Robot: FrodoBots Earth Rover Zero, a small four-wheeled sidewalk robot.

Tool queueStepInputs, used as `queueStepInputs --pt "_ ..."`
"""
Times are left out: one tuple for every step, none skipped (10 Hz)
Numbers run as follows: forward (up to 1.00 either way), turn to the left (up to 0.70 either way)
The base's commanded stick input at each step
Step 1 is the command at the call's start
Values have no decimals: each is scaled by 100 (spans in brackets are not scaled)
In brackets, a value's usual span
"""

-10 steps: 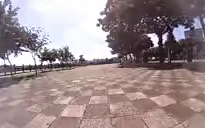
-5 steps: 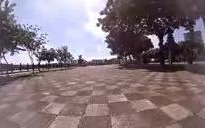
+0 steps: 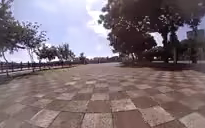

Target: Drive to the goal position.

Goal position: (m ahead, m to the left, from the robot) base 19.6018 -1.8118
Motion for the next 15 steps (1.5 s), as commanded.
queueStepInputs --pt "70 0" --pt "70 0" --pt "70 0" --pt "70 0" --pt "70 0" --pt "70 0" --pt "70 0" --pt "70 0" --pt "70 0" --pt "70 14" --pt "70 14" --pt "70 14" --pt "70 14" --pt "70 8" --pt "70 0"
